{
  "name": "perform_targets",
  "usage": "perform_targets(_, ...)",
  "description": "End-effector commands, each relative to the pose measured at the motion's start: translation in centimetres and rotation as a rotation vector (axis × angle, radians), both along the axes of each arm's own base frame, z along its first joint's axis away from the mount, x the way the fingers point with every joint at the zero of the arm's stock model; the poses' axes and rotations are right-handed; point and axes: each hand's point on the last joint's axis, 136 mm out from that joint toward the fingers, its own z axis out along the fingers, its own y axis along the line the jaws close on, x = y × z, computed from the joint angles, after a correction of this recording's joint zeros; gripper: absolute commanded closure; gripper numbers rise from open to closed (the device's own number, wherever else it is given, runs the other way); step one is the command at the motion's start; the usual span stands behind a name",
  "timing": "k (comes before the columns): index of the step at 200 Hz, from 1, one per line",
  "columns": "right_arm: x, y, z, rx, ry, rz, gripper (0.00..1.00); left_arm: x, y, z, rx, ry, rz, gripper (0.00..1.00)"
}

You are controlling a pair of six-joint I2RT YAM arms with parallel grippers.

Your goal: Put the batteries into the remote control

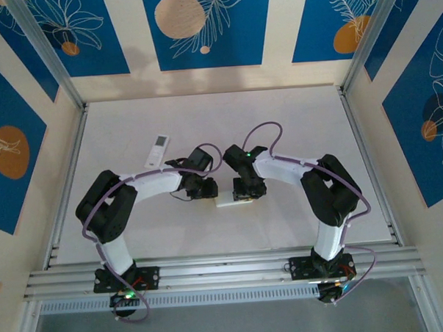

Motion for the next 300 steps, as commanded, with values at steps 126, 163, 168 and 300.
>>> perform_targets(126, 2.2, -1.4, 2.3, 0.005, -0.157, 0.124, 0.86, -2.1, -0.8, -0.9, 0.013, 0.053, -0.053, 0.70)
perform_targets(163, 2.4, -1.1, 1.2, 0.016, -0.157, 0.215, 0.87, -2.1, -0.7, -0.7, 0.021, 0.049, -0.067, 0.70)
perform_targets(168, 2.3, -1.0, 1.1, 0.020, -0.154, 0.223, 0.86, -2.1, -0.7, -0.8, 0.022, 0.048, -0.067, 0.70)
perform_targets(300, 0.8, -1.8, 0.6, 0.003, -0.114, 0.256, 0.72, -1.8, -0.9, -0.5, 0.019, 0.043, -0.067, 0.69)
